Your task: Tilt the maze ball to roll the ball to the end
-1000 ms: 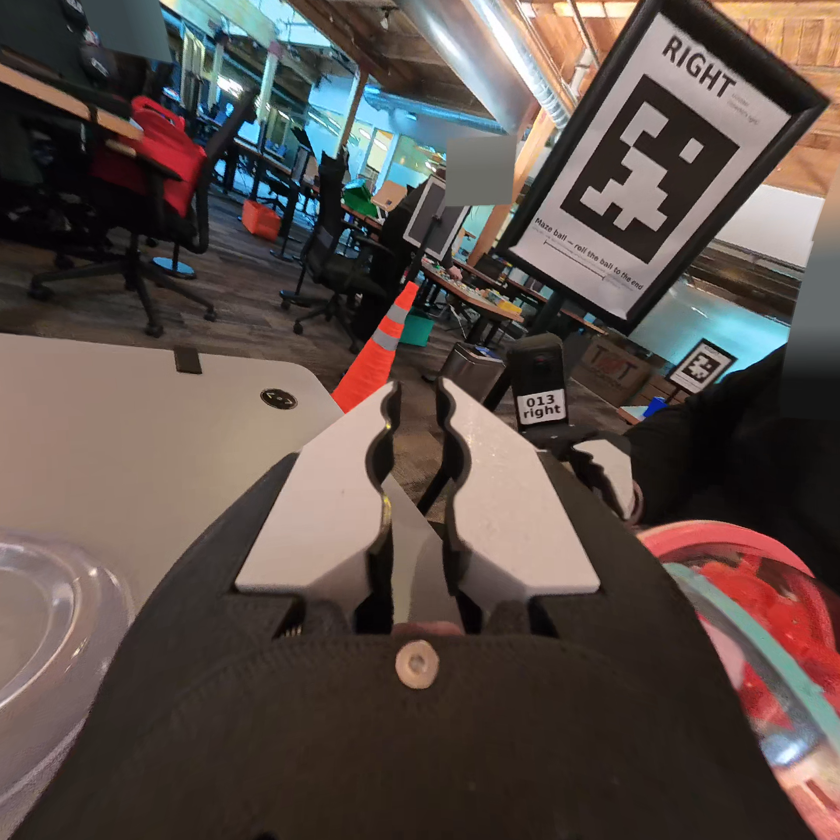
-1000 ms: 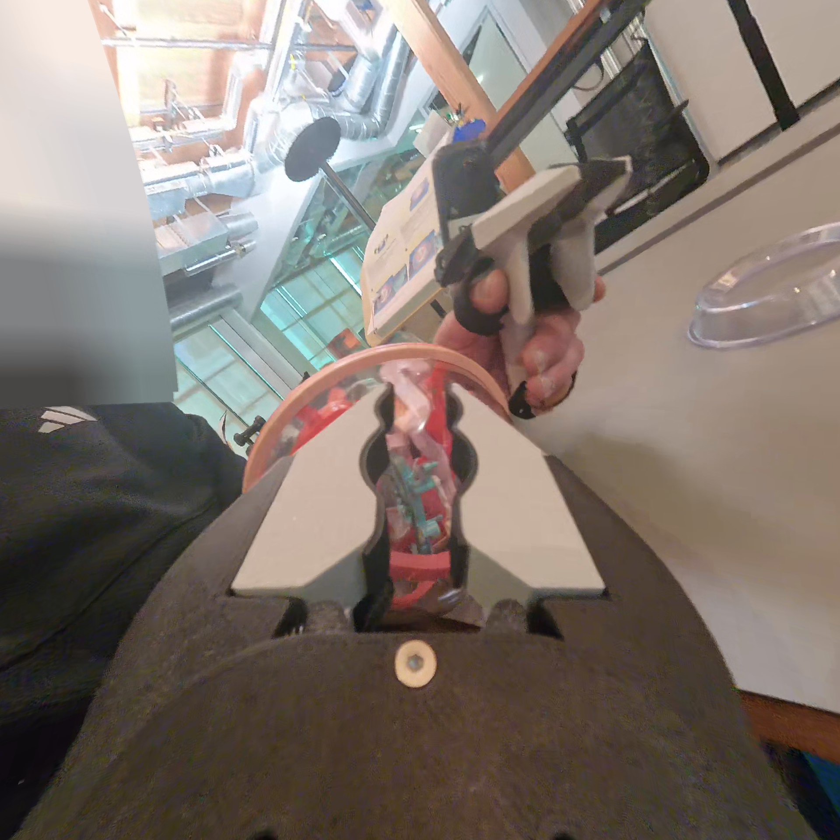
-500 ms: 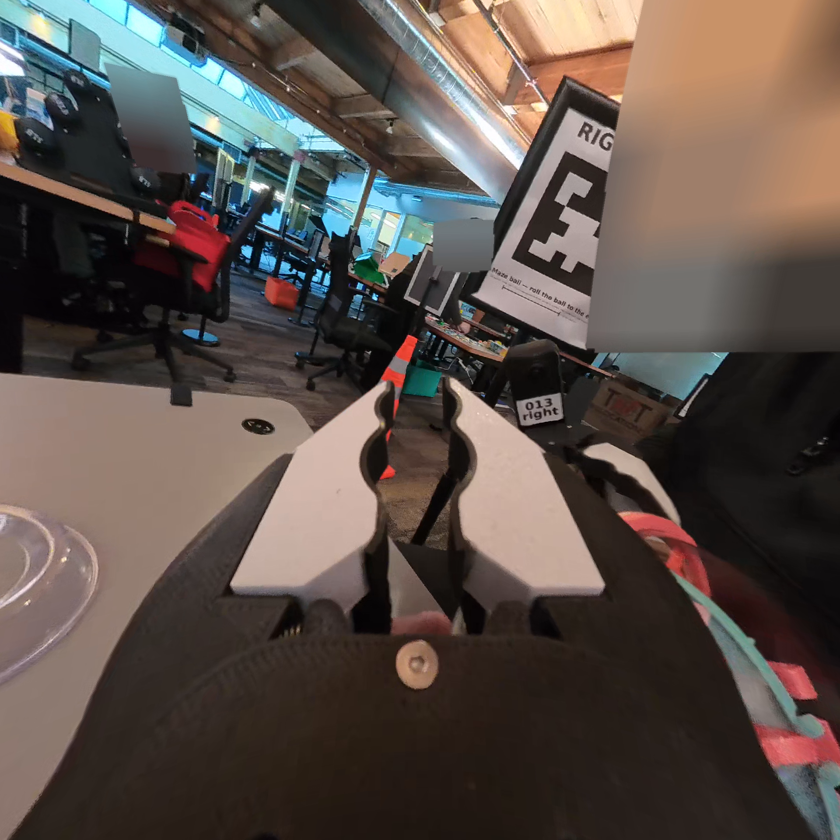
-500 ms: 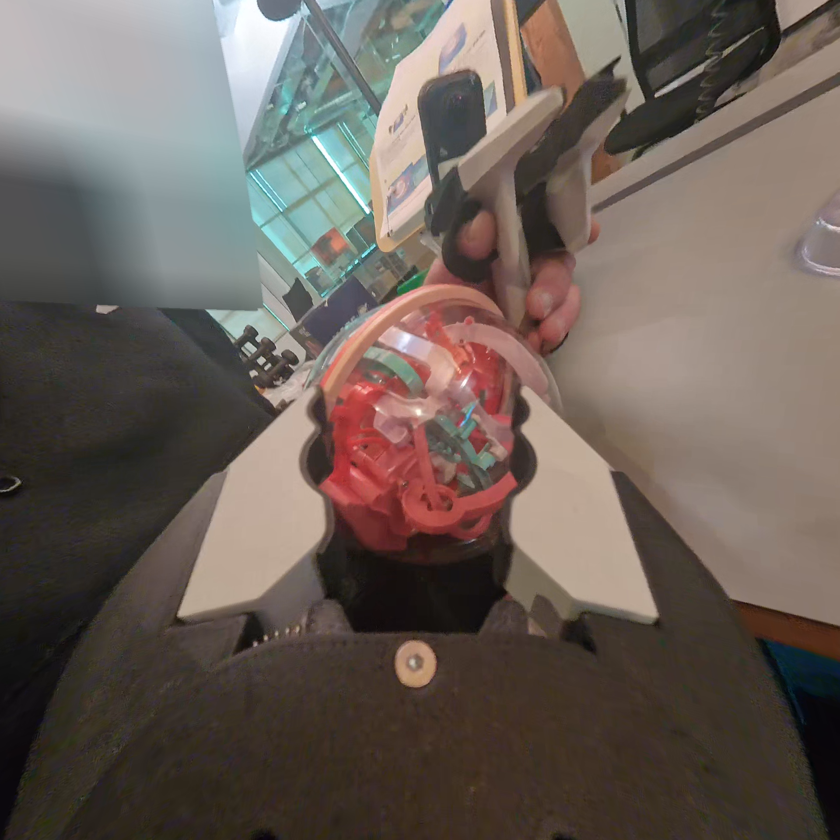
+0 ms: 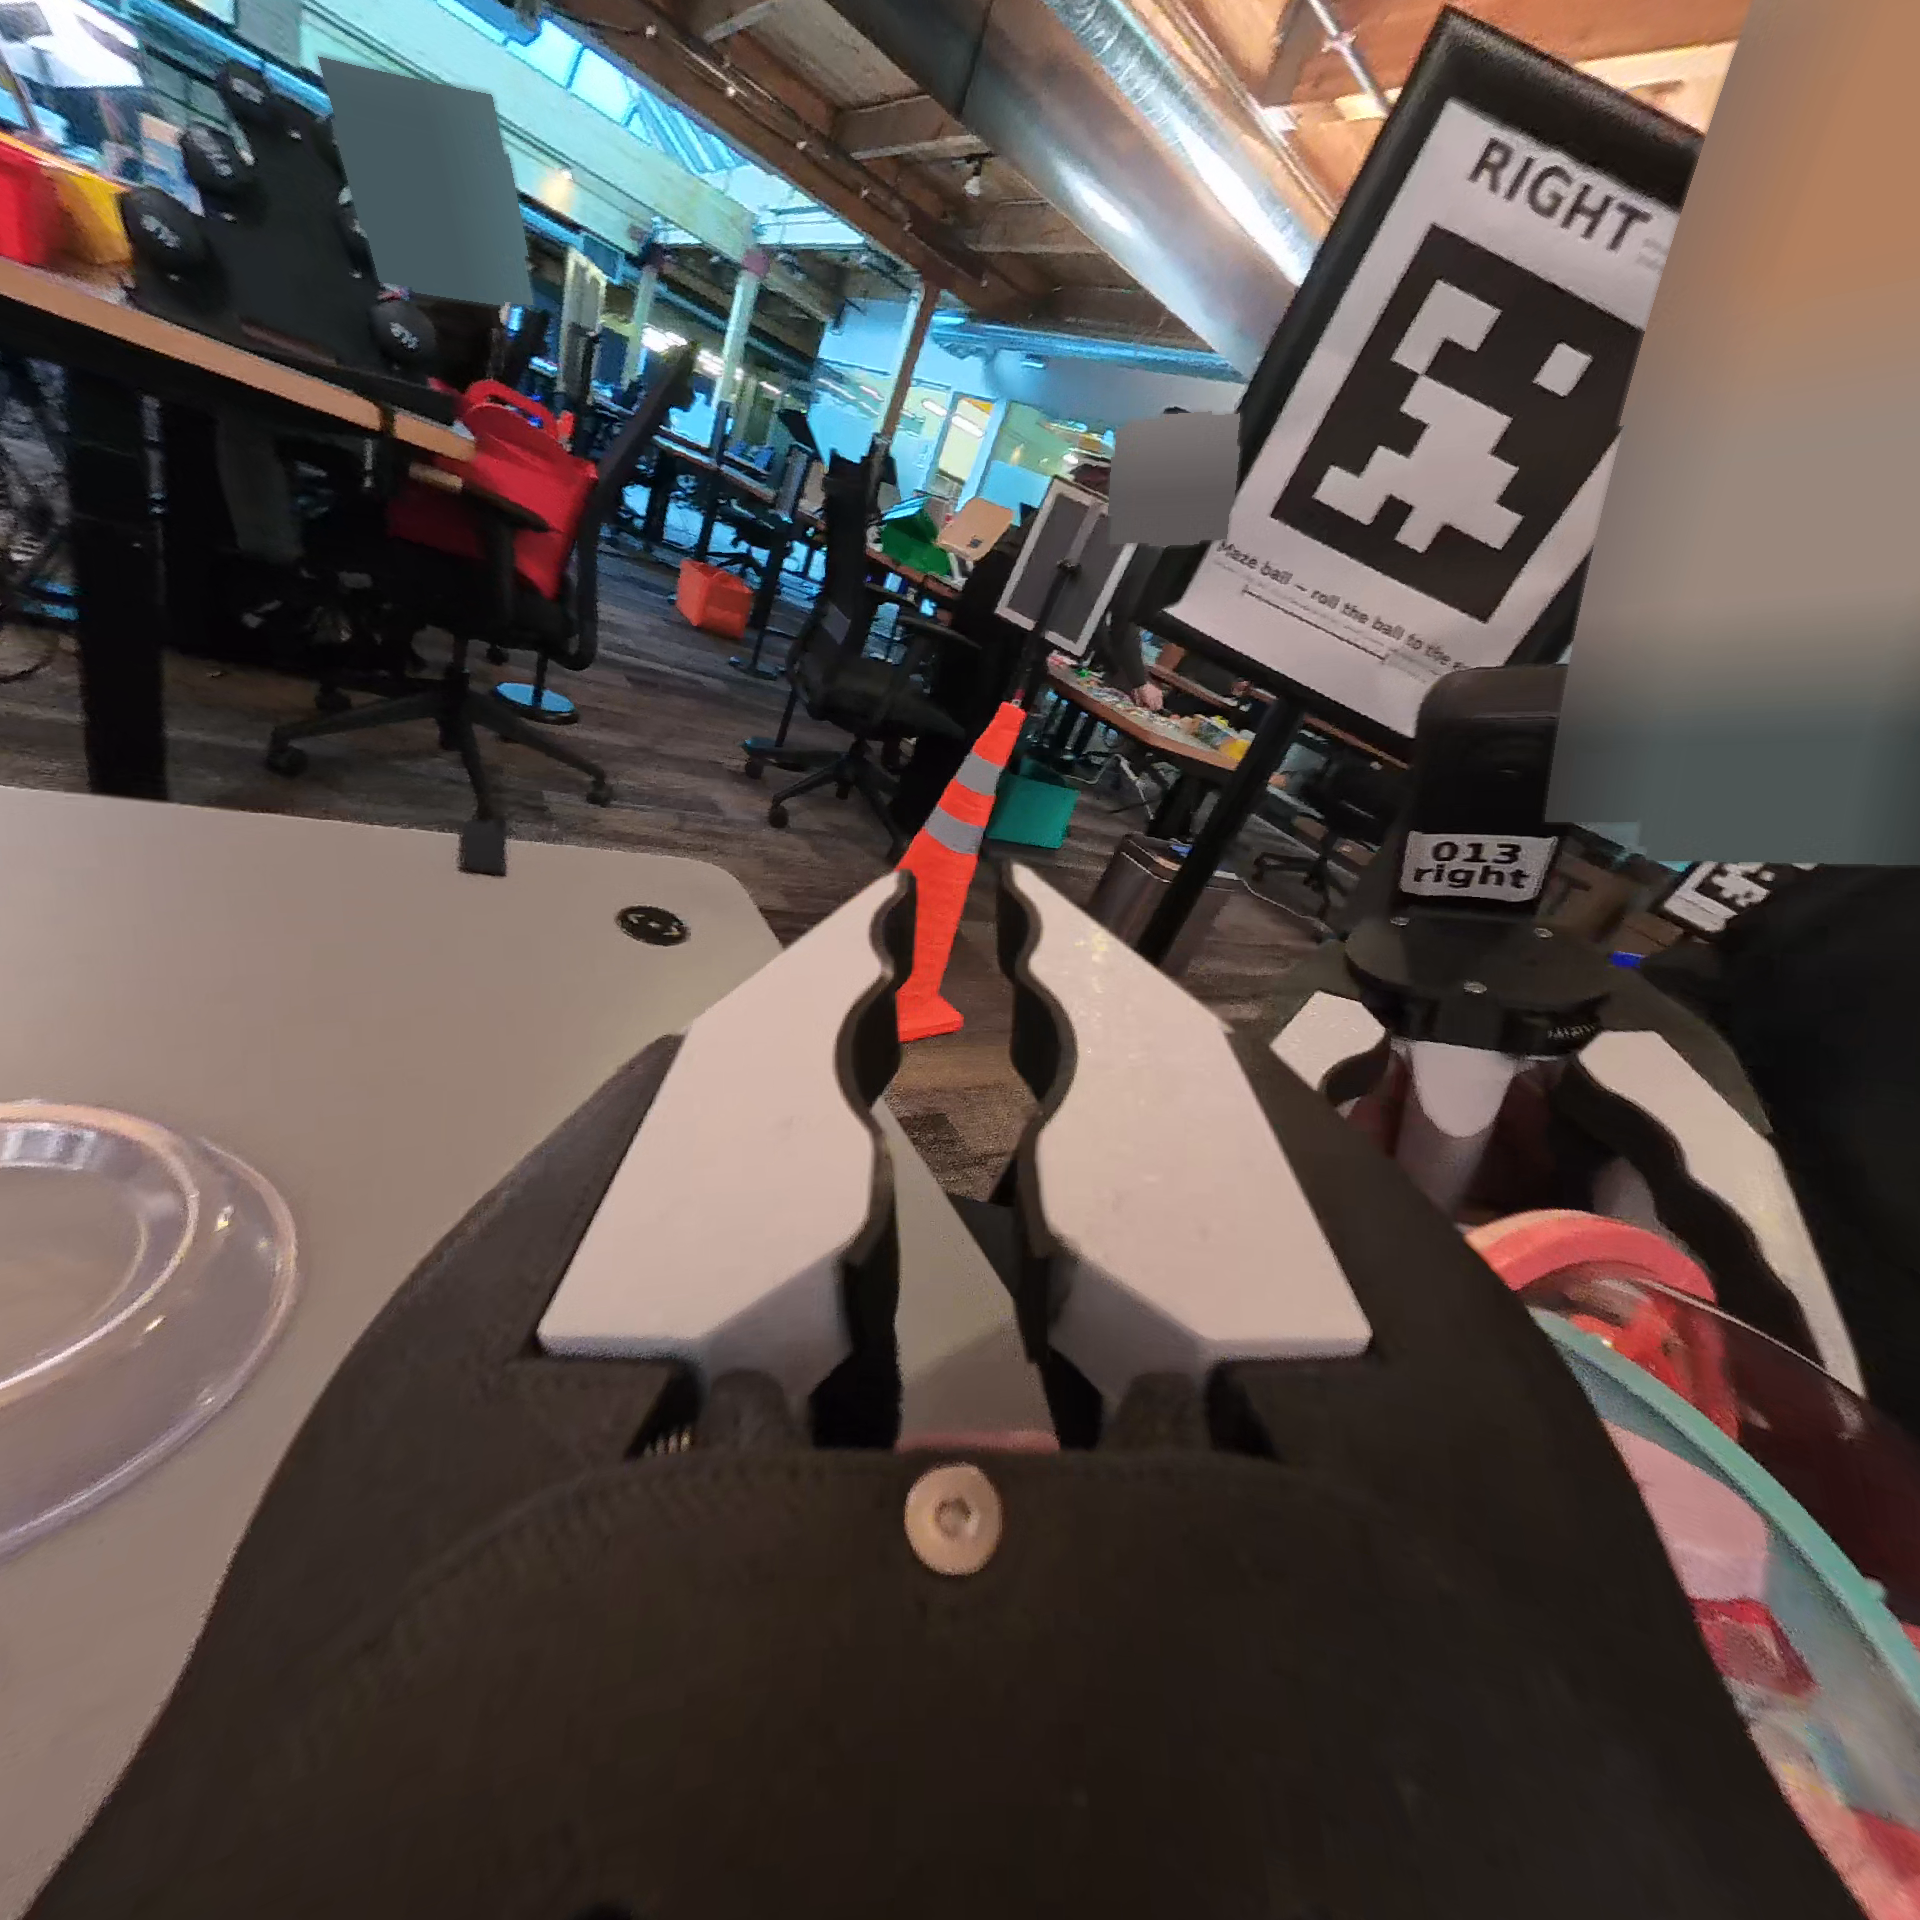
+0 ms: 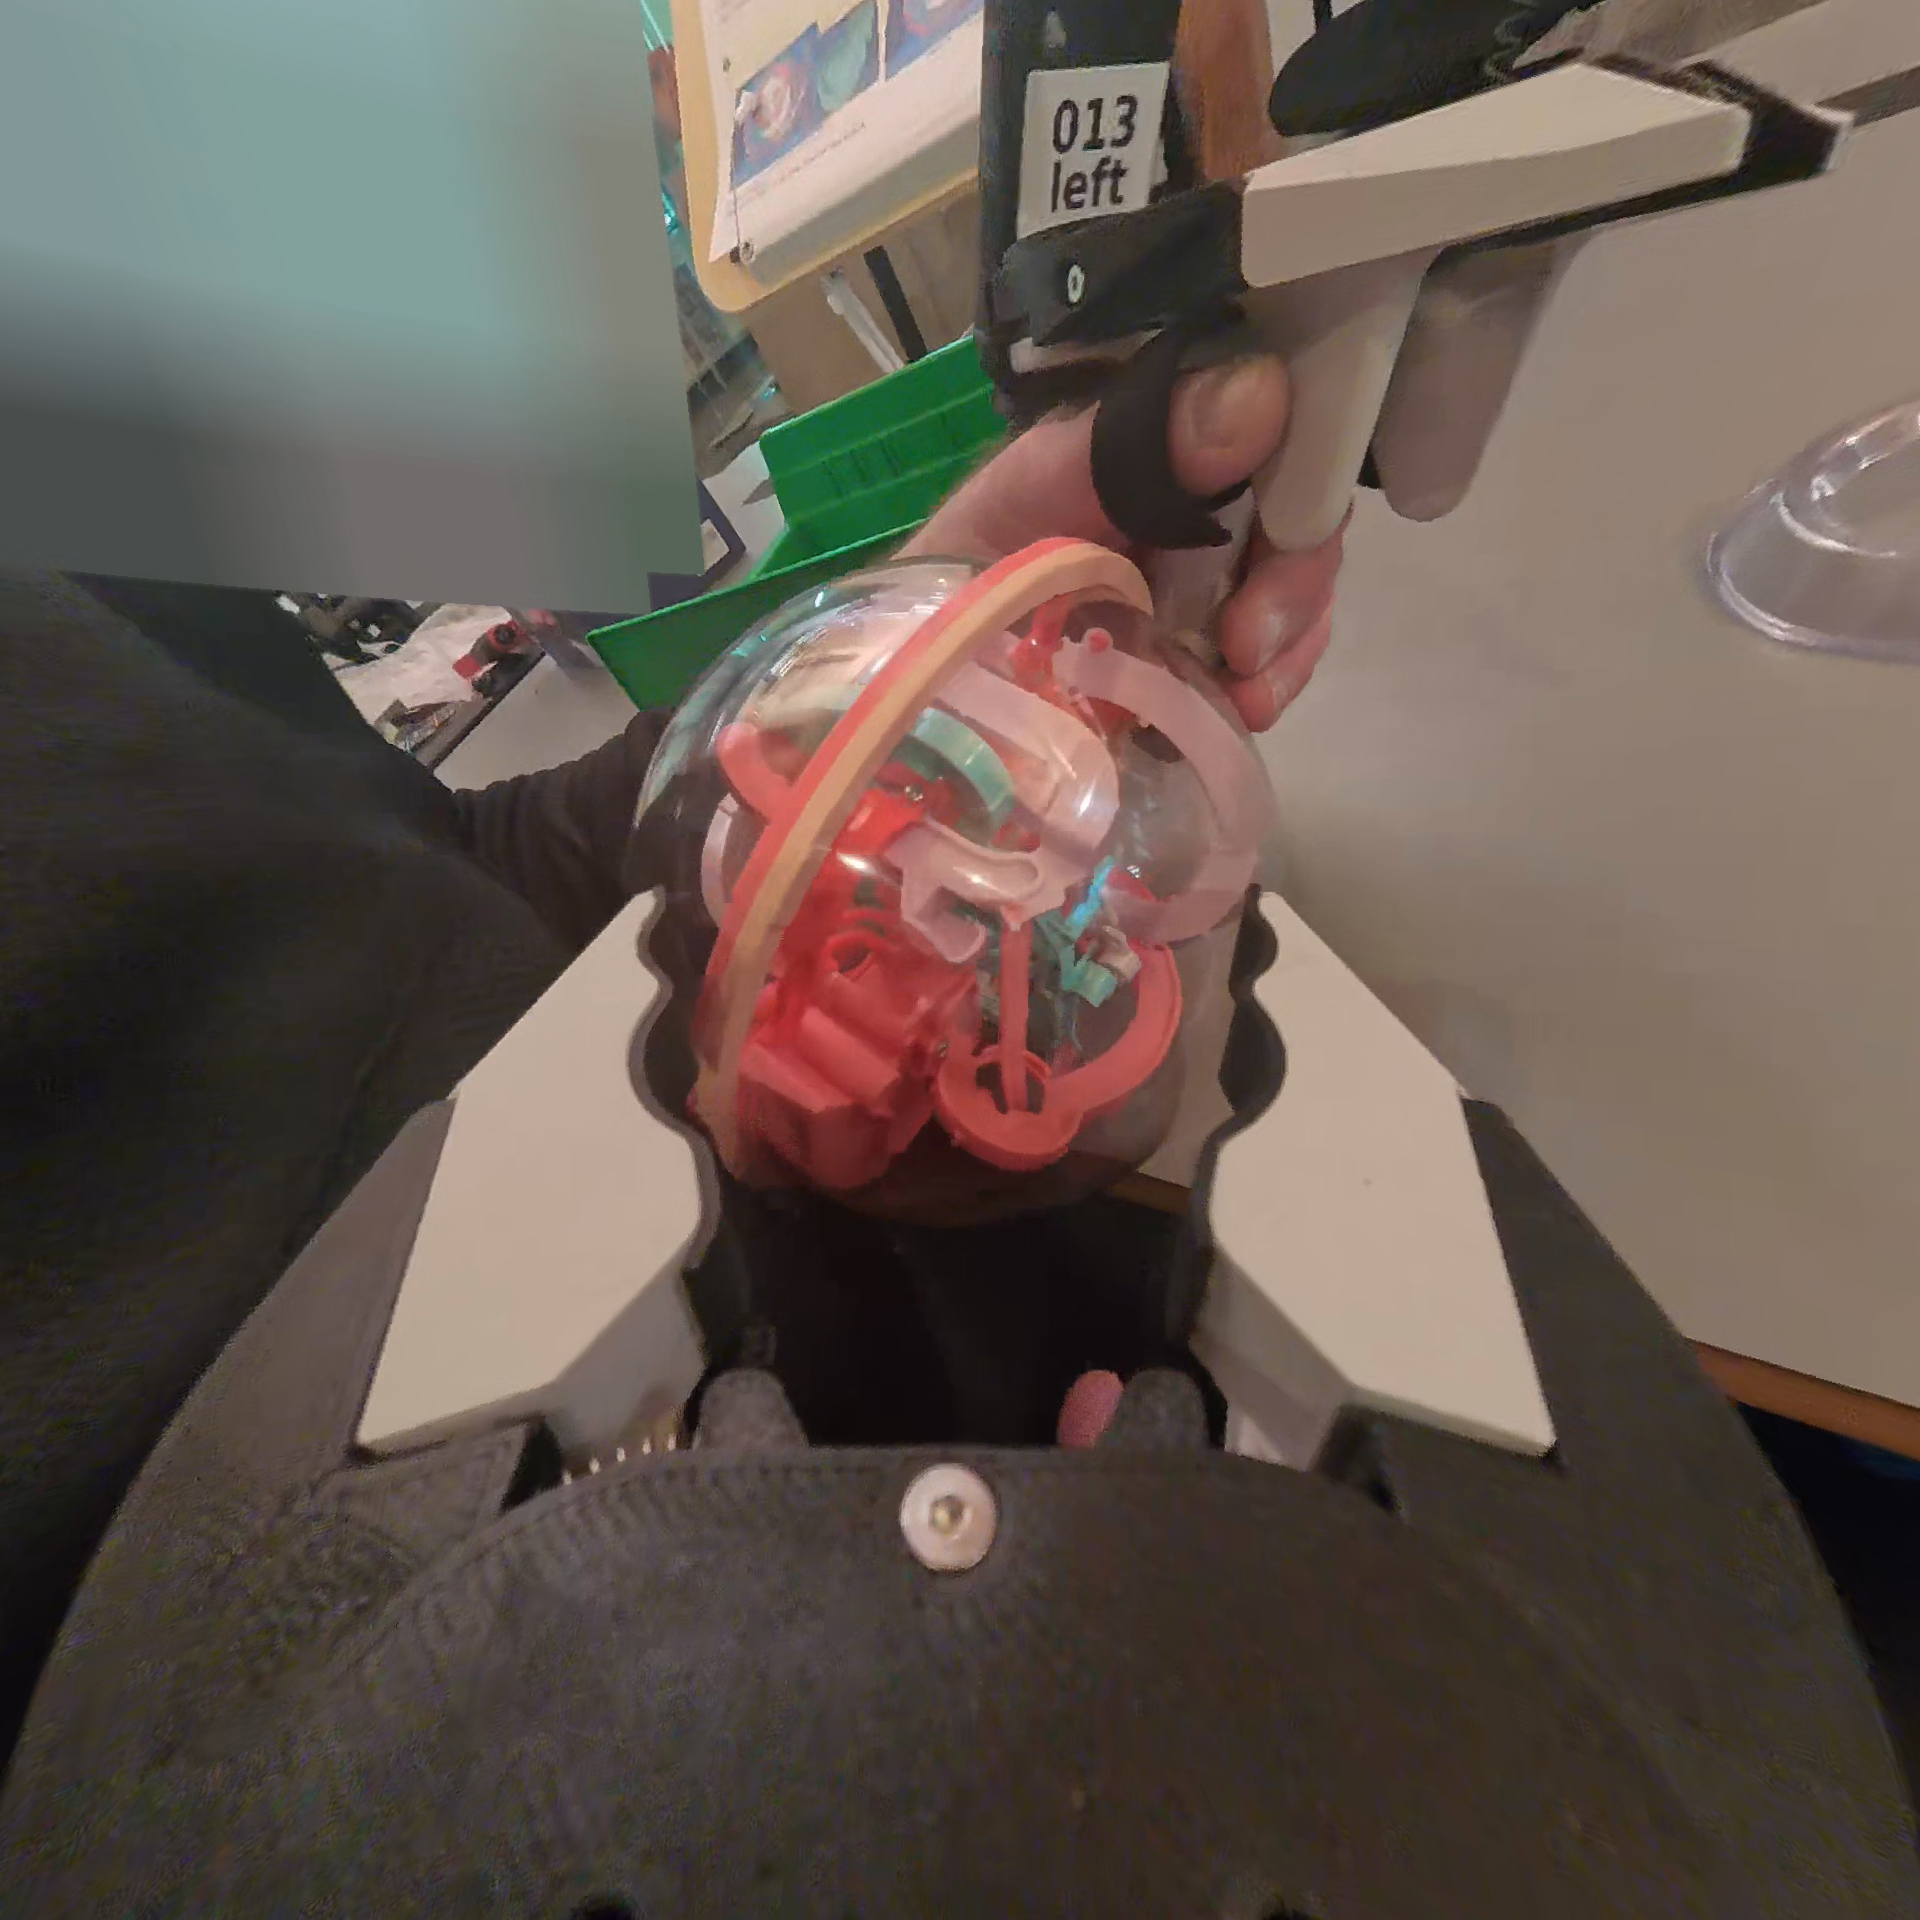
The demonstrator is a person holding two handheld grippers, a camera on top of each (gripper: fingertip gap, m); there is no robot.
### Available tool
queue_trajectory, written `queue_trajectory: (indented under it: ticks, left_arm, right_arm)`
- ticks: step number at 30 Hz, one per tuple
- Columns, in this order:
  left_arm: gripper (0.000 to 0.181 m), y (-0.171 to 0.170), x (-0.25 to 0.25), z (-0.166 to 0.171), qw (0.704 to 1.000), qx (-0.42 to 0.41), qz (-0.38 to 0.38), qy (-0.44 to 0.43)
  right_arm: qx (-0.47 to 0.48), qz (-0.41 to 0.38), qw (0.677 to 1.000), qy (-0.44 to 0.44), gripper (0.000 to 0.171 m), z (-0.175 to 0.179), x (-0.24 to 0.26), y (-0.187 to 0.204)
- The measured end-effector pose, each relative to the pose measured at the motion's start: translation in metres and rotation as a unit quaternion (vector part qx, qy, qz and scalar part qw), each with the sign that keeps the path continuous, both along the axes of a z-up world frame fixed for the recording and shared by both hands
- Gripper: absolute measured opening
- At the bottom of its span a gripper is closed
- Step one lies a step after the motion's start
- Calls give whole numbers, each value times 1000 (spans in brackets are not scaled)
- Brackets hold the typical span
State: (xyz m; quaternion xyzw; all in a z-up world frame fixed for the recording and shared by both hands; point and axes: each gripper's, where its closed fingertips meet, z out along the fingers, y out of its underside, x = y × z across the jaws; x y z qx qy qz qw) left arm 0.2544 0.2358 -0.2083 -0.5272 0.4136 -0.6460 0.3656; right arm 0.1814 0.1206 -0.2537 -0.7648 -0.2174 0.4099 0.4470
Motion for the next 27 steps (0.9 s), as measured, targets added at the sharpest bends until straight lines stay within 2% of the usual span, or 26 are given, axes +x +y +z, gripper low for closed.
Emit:
queue_trajectory:
  ticks: [4, 8, 10, 13, 17, 18, 19, 20, 27]
  left_arm:
    - [9, 22, 4, 0, 999, -13, 37, 7]
    - [9, 33, 22, -1, 999, 4, 35, 39]
    - [8, 39, 30, 8, 998, 25, 39, 40]
    - [6, 52, 39, 24, 997, 49, 47, 35]
    - [6, 65, 51, 36, 995, 71, 55, 32]
    - [6, 68, 53, 39, 995, 77, 62, 31]
    - [5, 70, 54, 41, 994, 81, 69, 28]
    - [5, 70, 56, 44, 994, 84, 72, 23]
    - [5, 69, 57, 47, 991, 96, 85, 24]
  right_arm:
    - [-5, -25, 999, 36, 94, 3, 14, 11]
    - [-13, -60, 994, 85, 83, 6, 31, 26]
    - [-19, -76, 991, 107, 73, 7, 43, 34]
    - [-21, -91, 987, 128, 48, 8, 59, 41]
    - [-33, -85, 984, 155, 38, 5, 75, 51]
    - [-40, -80, 982, 167, 32, 6, 79, 53]
    - [-41, -76, 981, 175, 15, 7, 83, 54]
    - [-44, -76, 981, 173, 12, 6, 87, 56]
    - [-56, -83, 979, 176, 9, 2, 94, 61]
